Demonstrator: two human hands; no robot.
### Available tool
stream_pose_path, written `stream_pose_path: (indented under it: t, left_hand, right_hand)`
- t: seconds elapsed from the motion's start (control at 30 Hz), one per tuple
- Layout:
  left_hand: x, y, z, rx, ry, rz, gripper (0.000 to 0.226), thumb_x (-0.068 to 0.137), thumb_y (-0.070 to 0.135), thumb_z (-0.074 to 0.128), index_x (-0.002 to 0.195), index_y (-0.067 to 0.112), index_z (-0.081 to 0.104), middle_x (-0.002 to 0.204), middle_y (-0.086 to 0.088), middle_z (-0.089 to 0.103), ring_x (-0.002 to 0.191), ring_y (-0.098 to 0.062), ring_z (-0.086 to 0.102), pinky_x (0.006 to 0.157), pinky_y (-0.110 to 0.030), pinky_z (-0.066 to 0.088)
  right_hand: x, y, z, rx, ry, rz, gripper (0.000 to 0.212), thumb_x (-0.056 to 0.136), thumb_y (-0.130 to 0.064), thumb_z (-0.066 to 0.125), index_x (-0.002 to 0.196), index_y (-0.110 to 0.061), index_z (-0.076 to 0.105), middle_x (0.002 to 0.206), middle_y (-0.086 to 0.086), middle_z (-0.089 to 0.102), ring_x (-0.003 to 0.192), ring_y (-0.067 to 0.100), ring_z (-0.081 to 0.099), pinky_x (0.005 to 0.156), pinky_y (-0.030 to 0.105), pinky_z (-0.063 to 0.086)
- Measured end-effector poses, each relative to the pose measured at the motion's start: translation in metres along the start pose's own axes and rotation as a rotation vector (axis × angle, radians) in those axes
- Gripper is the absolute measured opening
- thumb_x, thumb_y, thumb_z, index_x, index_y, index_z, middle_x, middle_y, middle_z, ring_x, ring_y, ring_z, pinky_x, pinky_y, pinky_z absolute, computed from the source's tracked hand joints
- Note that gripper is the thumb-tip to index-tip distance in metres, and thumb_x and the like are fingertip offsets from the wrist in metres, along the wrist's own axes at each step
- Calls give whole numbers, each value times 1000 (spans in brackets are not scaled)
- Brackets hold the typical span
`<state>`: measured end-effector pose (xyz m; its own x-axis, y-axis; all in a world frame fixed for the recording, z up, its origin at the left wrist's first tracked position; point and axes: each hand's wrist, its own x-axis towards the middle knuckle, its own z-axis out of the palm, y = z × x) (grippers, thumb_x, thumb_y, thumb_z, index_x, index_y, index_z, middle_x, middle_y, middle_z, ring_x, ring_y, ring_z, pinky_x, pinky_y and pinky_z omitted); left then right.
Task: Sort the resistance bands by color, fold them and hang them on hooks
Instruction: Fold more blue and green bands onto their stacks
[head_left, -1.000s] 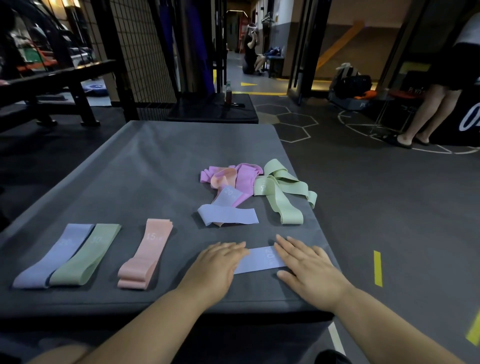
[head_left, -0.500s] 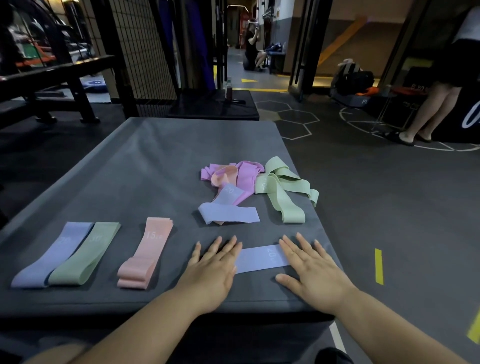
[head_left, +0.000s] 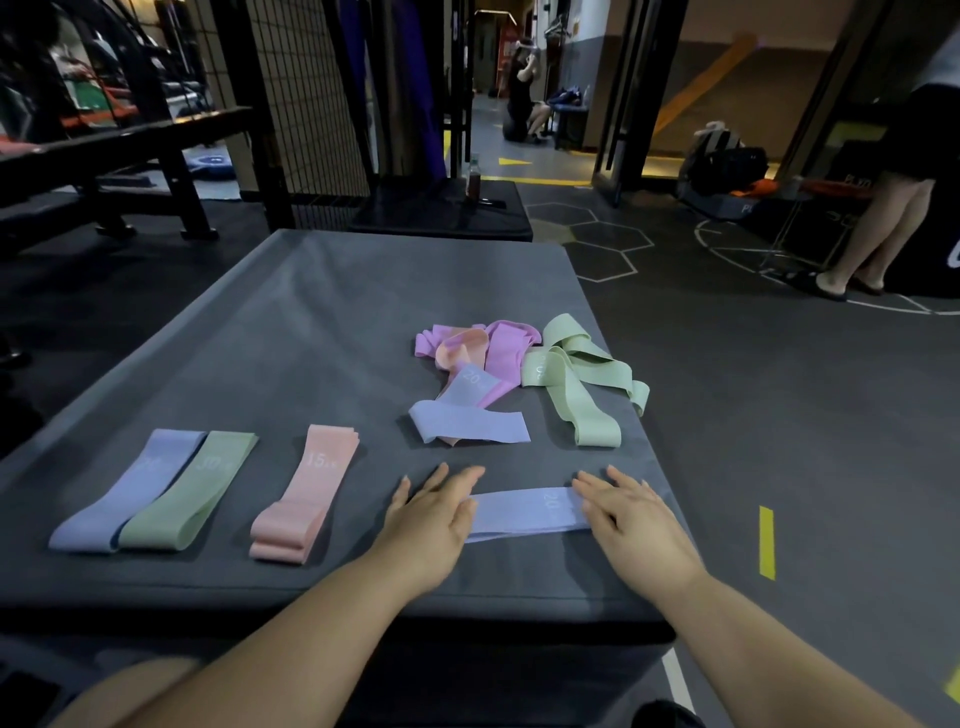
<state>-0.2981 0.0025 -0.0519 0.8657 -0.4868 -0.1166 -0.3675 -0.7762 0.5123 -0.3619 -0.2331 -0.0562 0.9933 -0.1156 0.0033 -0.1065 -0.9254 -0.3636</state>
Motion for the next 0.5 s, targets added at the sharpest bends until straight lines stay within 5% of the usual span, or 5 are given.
stream_pose_path:
  t: [0.17,0.27,0.4,0.5]
  left_hand:
    - [3,-4,1,15,68,6,52,102,18,34,151,32,22,153,17,35,148,-5,7,119,-30,-4]
    - [2,-4,-7,15,150,-45,52,97,30,50,147,33,33,149,10,40,142,-14,25,116,-31,19]
    - [2,0,-17,106,159,-157,43,90,42,59,132,35,50,134,11,46,131,-16,32,103,-35,30]
    - [3,5,-20,85,156,-181,26,88,39,61,113,34,59,117,11,55,119,-16,44,96,-33,39]
  right_hand:
    - [2,2,4,77,81,22,38,100,-24,48,136,-32,56,144,-20,47,141,8,30,118,25,19]
    - [4,2,-1,111,146,93,35,90,-27,62,126,-28,63,125,-10,58,127,18,44,106,24,30]
    - [5,-1,-11,65,103,252,8,82,-43,68,88,-37,67,97,-12,51,112,21,45,97,28,38]
    - [7,-4,-12,55,51,284,20,83,-43,64,65,-34,63,91,-11,57,108,21,48,89,26,37]
